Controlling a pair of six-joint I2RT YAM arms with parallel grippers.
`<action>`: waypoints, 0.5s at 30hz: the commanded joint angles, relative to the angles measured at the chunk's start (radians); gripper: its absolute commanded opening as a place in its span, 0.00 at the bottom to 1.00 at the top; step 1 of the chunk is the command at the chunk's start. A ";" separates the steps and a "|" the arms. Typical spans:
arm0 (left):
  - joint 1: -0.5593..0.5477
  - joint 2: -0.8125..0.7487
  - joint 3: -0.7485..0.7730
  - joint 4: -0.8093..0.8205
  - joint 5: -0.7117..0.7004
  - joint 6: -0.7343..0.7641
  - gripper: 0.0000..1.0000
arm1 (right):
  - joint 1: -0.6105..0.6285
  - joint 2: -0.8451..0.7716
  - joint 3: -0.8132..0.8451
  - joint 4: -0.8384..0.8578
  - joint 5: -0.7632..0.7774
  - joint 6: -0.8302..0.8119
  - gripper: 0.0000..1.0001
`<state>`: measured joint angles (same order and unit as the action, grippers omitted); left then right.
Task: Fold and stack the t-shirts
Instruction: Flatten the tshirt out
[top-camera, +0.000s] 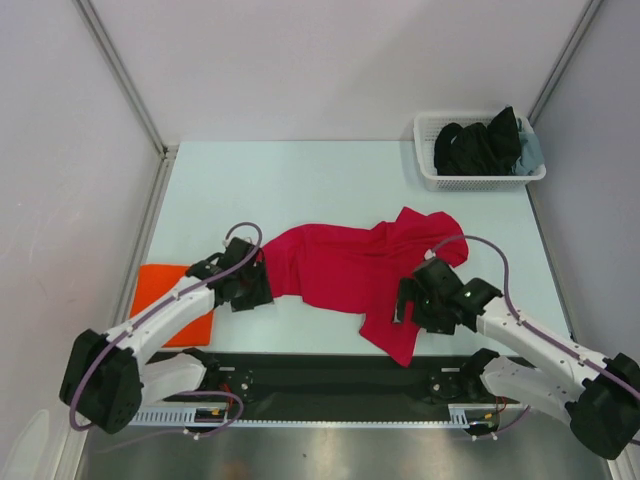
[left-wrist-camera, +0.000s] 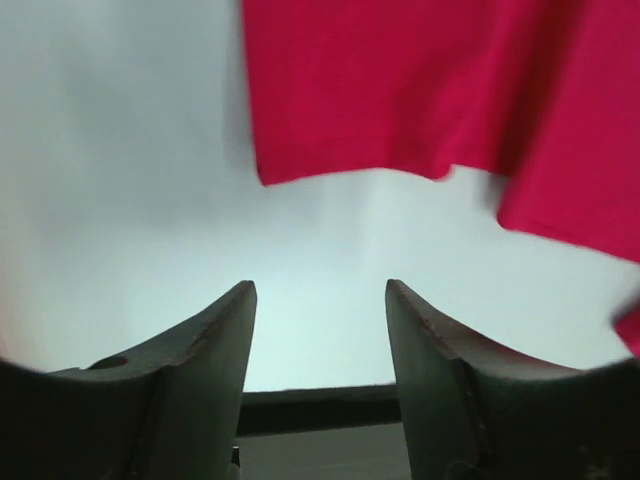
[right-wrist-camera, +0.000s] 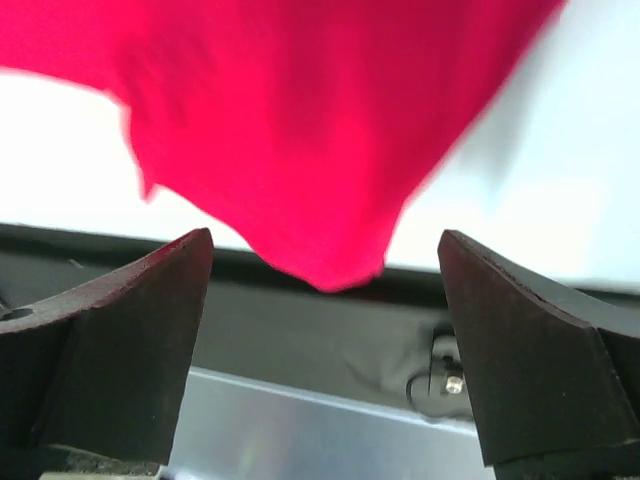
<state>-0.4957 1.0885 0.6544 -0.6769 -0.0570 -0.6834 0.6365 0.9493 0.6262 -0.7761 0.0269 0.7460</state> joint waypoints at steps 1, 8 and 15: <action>0.077 0.054 0.017 0.065 -0.013 -0.039 0.58 | 0.086 -0.009 -0.011 -0.012 0.049 0.216 1.00; 0.246 0.171 0.016 0.131 0.049 0.012 0.51 | 0.140 0.000 -0.100 -0.014 0.091 0.351 0.39; 0.246 0.200 -0.013 0.131 0.105 -0.028 0.50 | 0.247 0.003 -0.140 -0.015 0.111 0.449 0.58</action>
<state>-0.2539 1.3064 0.6495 -0.5686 0.0170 -0.6930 0.8349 0.9565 0.4721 -0.7834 0.0883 1.1088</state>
